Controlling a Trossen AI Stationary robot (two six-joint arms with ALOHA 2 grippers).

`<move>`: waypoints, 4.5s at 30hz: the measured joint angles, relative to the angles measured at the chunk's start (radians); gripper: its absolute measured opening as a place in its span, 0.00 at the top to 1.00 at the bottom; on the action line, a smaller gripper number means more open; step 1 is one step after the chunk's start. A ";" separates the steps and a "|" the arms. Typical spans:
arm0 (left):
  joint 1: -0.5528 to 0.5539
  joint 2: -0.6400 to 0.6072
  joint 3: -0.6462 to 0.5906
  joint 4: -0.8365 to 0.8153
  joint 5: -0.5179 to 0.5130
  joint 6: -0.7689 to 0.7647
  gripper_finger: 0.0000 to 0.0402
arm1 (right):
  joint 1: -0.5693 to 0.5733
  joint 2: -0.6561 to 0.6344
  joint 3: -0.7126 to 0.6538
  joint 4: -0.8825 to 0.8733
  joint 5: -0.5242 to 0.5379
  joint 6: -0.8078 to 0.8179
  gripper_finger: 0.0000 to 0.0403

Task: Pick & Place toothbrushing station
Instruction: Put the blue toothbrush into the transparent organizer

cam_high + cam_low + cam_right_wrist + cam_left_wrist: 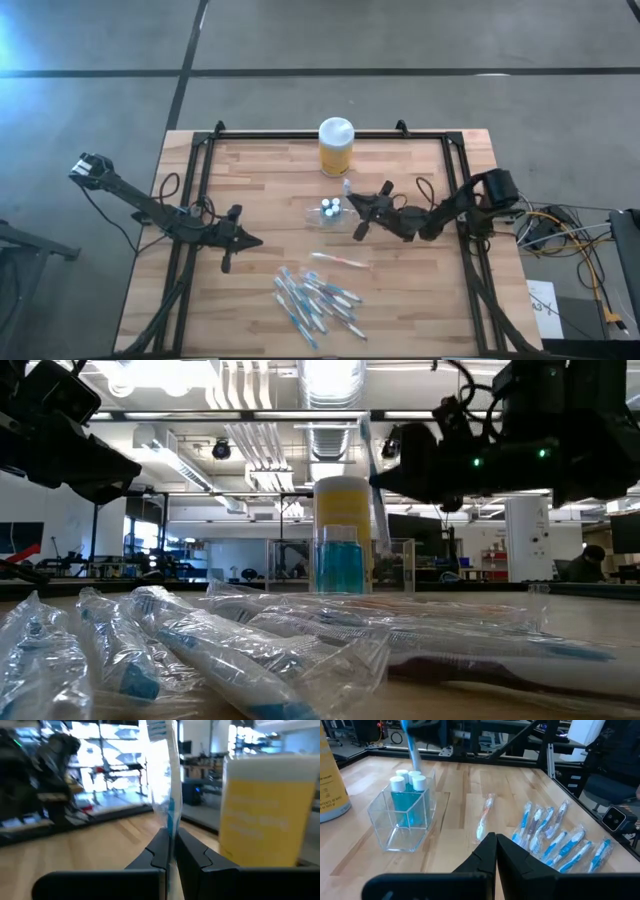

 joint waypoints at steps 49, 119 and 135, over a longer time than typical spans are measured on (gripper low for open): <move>0.000 0.003 0.000 -0.016 0.026 -0.049 0.97 | 0.056 -0.186 0.031 -0.390 0.012 0.086 0.60; 0.000 0.004 0.000 -0.005 0.023 -0.067 0.97 | 0.232 0.272 1.030 -2.133 -0.607 0.374 0.78; 0.000 0.003 0.000 0.018 0.023 -0.057 0.97 | 0.260 0.068 1.032 -1.972 -0.539 0.240 0.97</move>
